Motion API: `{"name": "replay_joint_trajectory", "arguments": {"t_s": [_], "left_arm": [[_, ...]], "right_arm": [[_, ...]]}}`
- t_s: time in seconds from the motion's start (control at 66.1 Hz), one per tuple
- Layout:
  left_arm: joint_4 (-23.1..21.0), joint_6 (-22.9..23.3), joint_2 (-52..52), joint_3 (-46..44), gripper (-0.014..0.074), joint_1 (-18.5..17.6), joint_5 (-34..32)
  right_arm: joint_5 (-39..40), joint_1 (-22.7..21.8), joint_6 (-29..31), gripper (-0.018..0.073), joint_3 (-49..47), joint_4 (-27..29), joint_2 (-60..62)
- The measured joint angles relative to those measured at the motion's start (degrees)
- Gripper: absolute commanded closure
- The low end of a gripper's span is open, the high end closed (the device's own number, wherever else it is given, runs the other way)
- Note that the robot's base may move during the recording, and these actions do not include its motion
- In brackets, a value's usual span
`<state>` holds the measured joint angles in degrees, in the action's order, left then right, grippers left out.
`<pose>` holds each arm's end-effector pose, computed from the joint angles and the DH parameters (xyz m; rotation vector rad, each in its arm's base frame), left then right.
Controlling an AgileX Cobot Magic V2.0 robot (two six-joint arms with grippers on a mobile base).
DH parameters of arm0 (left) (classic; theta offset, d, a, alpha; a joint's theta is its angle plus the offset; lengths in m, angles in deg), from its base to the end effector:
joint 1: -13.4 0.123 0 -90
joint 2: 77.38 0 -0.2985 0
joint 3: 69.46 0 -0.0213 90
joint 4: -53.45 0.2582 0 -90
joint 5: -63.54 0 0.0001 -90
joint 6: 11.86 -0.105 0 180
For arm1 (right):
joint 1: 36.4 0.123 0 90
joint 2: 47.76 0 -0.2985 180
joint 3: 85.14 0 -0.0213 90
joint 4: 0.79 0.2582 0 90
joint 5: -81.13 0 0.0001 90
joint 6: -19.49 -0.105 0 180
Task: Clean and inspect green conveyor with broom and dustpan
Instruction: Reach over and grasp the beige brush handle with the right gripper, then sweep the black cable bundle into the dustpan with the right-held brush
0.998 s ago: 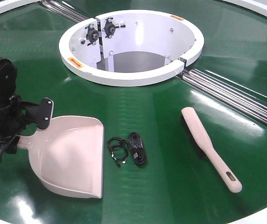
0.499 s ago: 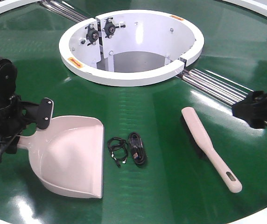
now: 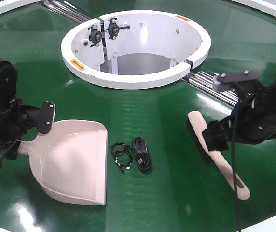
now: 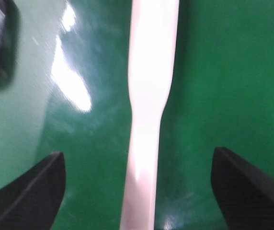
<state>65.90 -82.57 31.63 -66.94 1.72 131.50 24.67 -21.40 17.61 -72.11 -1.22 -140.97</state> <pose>0.3440 -0.0497 0.2274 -2.0915 -2.2030 -0.2742 0.2916 0.0775 0.2690 -0.3291 2.8223 0.0538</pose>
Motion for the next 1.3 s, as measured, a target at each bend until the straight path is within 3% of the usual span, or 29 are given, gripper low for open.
{"name": "replay_joint_trajectory", "arguments": {"t_s": [0.363,0.544,0.756,1.119,1.301], "left_arm": [[0.0,0.0,0.0,0.0,0.0604,0.0,0.0],[0.0,0.0,0.0,0.0,0.0604,0.0,0.0],[0.0,0.0,0.0,0.0,0.0604,0.0,0.0],[0.0,0.0,0.0,0.0,0.0604,0.0,0.0],[0.0,0.0,0.0,0.0,0.0604,0.0,0.0]], "right_arm": [[-2.1,0.1,0.8,-0.0023,-1.0,-0.3,-10.9],[-1.6,0.1,0.2,0.0019,-1.7,-0.4,-14.9],[-0.6,0.1,-1.1,0.0185,-3.6,-0.4,-17.1],[-2.7,0.1,-1.2,0.0571,-4.0,-0.6,-19.3],[-3.9,0.1,-1.2,0.0567,-4.2,-0.5,-18.3]]}}
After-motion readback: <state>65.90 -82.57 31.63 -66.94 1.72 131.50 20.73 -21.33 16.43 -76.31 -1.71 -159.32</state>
